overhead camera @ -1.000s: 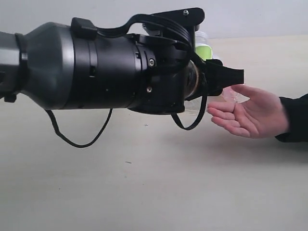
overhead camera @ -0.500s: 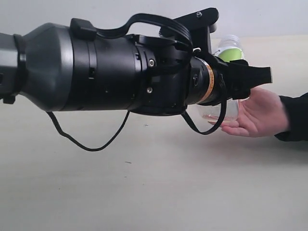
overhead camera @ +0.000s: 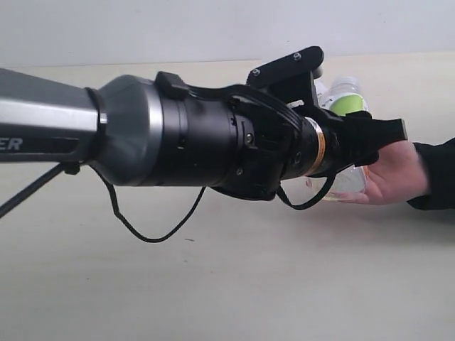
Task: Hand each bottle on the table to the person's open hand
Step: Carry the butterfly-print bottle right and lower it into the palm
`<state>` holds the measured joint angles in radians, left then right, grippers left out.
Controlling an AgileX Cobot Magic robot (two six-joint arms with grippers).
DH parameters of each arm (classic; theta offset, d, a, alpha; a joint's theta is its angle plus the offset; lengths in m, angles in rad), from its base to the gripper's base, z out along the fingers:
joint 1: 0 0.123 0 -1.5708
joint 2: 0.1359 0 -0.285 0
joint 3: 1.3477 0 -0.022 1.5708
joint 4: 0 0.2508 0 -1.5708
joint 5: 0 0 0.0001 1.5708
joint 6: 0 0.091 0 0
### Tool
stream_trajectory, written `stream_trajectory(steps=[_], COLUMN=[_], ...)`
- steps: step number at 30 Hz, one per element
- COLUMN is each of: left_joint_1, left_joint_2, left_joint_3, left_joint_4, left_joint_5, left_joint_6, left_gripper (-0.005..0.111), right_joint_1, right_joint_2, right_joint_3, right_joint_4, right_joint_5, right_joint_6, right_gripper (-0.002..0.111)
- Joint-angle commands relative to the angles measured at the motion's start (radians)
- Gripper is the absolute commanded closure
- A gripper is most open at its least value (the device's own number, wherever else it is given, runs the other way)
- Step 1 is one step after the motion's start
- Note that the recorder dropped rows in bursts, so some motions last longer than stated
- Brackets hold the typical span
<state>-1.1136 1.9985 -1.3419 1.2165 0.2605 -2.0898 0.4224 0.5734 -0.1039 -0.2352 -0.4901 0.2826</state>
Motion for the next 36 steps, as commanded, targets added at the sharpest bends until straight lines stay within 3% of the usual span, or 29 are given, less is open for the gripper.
stream_trajectory(steps=[1,16,20,25,28,36], left_joint_1=[-0.004,-0.004,-0.004,-0.004,-0.004,-0.004], left_joint_2=[0.027,0.108,0.108,0.108,0.108,0.108], left_joint_3=[-0.022,-0.071,-0.076,-0.08,-0.08,-0.08], left_joint_4=[0.035,0.031,0.038,0.079,0.092,0.114], left_joint_5=[-0.007,-0.073,-0.11,-0.122,-0.122,-0.122], left_joint_6=[-0.034,-0.034,-0.03,-0.031,-0.031,-0.031], left_gripper=[0.107,0.104,0.084,0.041,0.022,0.019], right_joint_1=[-0.003,-0.003,-0.003,-0.003,-0.003,-0.003], right_joint_2=[-0.003,-0.003,-0.003,-0.003,-0.003,-0.003], right_joint_3=[0.002,0.002,0.002,0.002,0.002,0.002], right_joint_4=[-0.002,-0.002,-0.002,-0.002,-0.002,-0.002], right_joint_5=[-0.004,-0.004,-0.004,-0.004,-0.004,-0.004], right_joint_6=[0.0,0.0,0.0,0.0,0.0,0.0], right_gripper=[0.108,0.108,0.108,0.108,0.108,0.108])
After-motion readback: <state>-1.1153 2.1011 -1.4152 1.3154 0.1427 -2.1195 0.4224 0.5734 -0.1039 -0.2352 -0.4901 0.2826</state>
